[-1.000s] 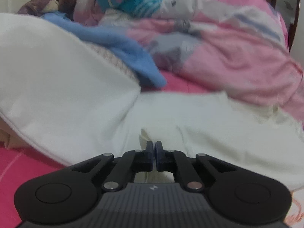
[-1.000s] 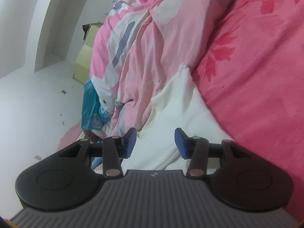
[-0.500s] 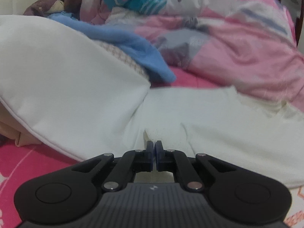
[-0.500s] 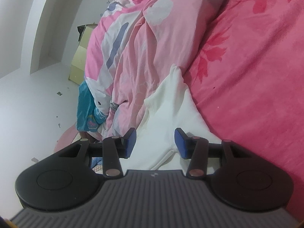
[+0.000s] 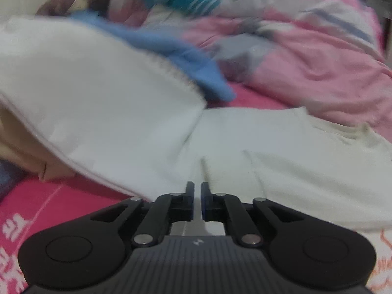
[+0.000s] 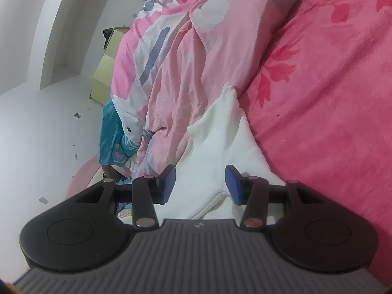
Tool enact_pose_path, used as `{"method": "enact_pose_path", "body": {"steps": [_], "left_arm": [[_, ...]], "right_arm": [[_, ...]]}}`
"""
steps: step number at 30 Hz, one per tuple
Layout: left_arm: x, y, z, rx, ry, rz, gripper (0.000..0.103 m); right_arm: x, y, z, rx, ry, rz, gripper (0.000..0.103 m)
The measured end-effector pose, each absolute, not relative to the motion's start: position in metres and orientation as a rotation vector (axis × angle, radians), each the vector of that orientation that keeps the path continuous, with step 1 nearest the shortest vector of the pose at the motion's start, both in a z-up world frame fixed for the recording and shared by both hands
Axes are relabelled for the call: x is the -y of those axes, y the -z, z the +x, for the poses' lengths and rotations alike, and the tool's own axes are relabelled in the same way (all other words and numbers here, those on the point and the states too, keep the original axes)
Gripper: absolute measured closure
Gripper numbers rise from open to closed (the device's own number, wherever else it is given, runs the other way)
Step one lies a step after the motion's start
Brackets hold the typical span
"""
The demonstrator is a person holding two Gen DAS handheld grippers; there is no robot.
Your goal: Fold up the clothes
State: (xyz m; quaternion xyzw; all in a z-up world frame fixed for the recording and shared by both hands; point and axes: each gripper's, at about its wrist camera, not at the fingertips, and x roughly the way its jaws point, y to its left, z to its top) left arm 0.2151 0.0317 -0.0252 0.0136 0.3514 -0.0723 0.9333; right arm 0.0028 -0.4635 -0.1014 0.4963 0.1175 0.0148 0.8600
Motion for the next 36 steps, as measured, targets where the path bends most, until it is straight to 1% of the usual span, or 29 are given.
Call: {"method": "enact_pose_path", "body": {"steps": [1, 2, 3, 5, 7, 10, 11, 13, 14, 15, 17, 19, 22, 26, 28, 30, 32, 36], "left_arm": [[-0.027, 0.024, 0.206, -0.688, 0.188, 0.066, 0.082], [-0.018, 0.026, 0.197, -0.659, 0.240, 0.129, 0.070], [-0.006, 0.028, 0.188, -0.633, 0.288, 0.214, 0.063], [0.017, 0.037, 0.174, -0.590, 0.358, 0.374, 0.060], [0.039, 0.048, 0.164, -0.553, 0.410, 0.521, 0.060], [0.060, 0.066, 0.164, -0.535, 0.450, 0.658, 0.059], [0.064, 0.071, 0.165, -0.525, 0.451, 0.697, 0.061], [0.070, 0.077, 0.166, -0.498, 0.457, 0.753, 0.073], [0.071, 0.078, 0.168, -0.498, 0.461, 0.767, 0.088], [0.072, 0.079, 0.170, -0.498, 0.466, 0.781, 0.097], [0.073, 0.080, 0.173, -0.496, 0.476, 0.809, 0.099], [0.073, 0.077, 0.166, -0.486, 0.492, 0.834, 0.099], [0.064, 0.068, 0.158, -0.507, 0.536, 0.811, 0.099], [0.056, 0.068, 0.156, -0.544, 0.584, 0.794, 0.099], [0.053, 0.069, 0.155, -0.547, 0.603, 0.791, 0.096], [0.047, 0.064, 0.157, -0.556, 0.627, 0.740, 0.086], [0.037, 0.055, 0.157, -0.566, 0.661, 0.655, 0.079], [0.021, 0.041, 0.163, -0.568, 0.696, 0.474, 0.074]], "right_arm": [[0.463, 0.101, 0.003, -0.248, -0.029, 1.038, 0.058], [0.463, 0.101, 0.003, -0.250, -0.027, 1.036, 0.058], [0.463, 0.102, 0.003, -0.253, -0.026, 1.034, 0.058], [0.463, 0.102, 0.004, -0.258, -0.022, 1.030, 0.059], [0.462, 0.102, 0.004, -0.263, -0.015, 1.025, 0.059], [0.462, 0.103, 0.005, -0.263, -0.009, 1.023, 0.059], [0.462, 0.103, 0.005, -0.264, -0.008, 1.024, 0.059], [0.462, 0.104, 0.005, -0.267, -0.006, 1.024, 0.059], [0.462, 0.104, 0.006, -0.268, -0.006, 1.023, 0.059], [0.462, 0.104, 0.006, -0.270, -0.007, 1.021, 0.059], [0.462, 0.104, 0.006, -0.273, -0.008, 1.015, 0.059], [0.461, 0.103, 0.006, -0.277, -0.008, 1.008, 0.059], [0.460, 0.103, 0.006, -0.281, -0.005, 1.001, 0.059], [0.455, 0.100, 0.007, -0.305, 0.030, 0.978, 0.058], [0.444, 0.086, 0.013, -0.336, 0.052, 0.924, 0.058], [0.423, 0.066, 0.026, -0.383, 0.024, 0.871, 0.058], [0.393, 0.043, 0.052, -0.438, -0.076, 0.826, 0.058], [0.330, 0.015, 0.127, -0.600, -0.205, 0.676, 0.058]]}}
